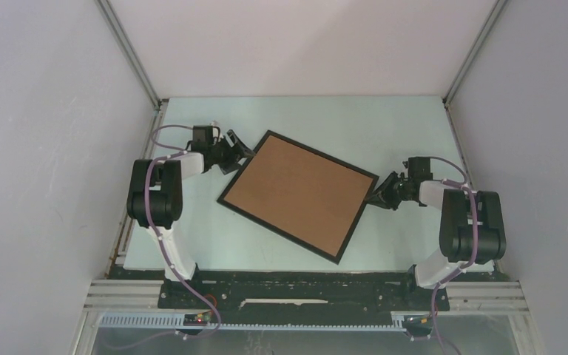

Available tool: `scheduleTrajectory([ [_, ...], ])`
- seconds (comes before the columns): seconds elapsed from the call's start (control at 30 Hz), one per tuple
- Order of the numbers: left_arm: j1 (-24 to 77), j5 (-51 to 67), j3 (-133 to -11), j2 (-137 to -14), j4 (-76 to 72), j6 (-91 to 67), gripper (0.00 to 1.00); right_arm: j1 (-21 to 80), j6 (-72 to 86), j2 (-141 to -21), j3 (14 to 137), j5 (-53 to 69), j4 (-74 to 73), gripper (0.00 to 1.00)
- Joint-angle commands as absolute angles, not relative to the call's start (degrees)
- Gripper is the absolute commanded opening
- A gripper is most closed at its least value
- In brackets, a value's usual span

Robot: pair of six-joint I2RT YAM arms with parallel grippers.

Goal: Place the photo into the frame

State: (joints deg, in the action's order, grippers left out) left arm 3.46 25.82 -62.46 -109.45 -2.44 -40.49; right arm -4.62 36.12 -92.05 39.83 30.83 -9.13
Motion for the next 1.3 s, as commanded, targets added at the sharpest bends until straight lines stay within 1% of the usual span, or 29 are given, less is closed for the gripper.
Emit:
scheduleTrajectory([
  [0.0, 3.7, 32.8, -65.7, -110.7, -2.9, -41.1, 0.79, 0.6, 38.8, -91.8, 41.0, 27.7, -8.5, 0.27],
  [0.1, 4.3, 34.6, -66.0, -111.6, -1.1, -41.7, 0.76, 4.3, 41.1, -91.7, 41.4, 22.4, -8.6, 0.27],
  [0.33, 5.0, 36.6, -62.8, -110.4, -0.5, -42.8, 0.75, 13.2, 44.5, -93.9, 46.7, 8.8, -12.8, 0.28],
  [0.5, 5.1, 36.7, -59.8, -108.9, -2.4, -43.5, 0.74, 18.8, 46.7, -98.9, 52.1, 4.6, -15.5, 0.28],
  [0.67, 5.1, 36.7, -59.6, -108.7, -2.5, -43.4, 0.74, 23.4, 47.4, -105.4, 57.6, 0.4, -20.7, 0.28],
  [0.77, 5.0, 37.0, -59.3, -108.7, -2.9, -43.5, 0.74, 26.8, 45.9, -110.0, 62.9, -4.8, -27.3, 0.28],
  [0.87, 5.1, 36.3, -58.7, -108.2, -3.1, -43.5, 0.74, 31.4, 44.3, -116.5, 71.2, -11.0, -35.3, 0.28],
  [1.0, 5.0, 34.3, -57.0, -106.5, -3.3, -43.4, 0.75, 35.4, 42.3, -122.2, 79.1, -15.5, -41.5, 0.28],
  [1.1, 5.0, 32.4, -54.9, -104.6, -3.3, -43.1, 0.75, 36.6, 37.9, -121.2, 85.4, -19.9, -44.6, 0.30],
  [1.2, 4.4, 30.9, -51.8, -101.7, -3.9, -42.6, 0.77, 34.5, 33.5, -114.1, 88.2, -17.7, -44.2, 0.35],
  [1.23, 4.1, 30.7, -50.6, -100.7, -4.4, -42.8, 0.78, 33.5, 32.4, -110.1, 87.3, -16.9, -43.0, 0.39],
  [1.27, 3.8, 30.1, -49.4, -99.8, -5.2, -43.1, 0.78, 32.2, 31.8, -106.4, 86.3, -15.8, -42.2, 0.46],
])
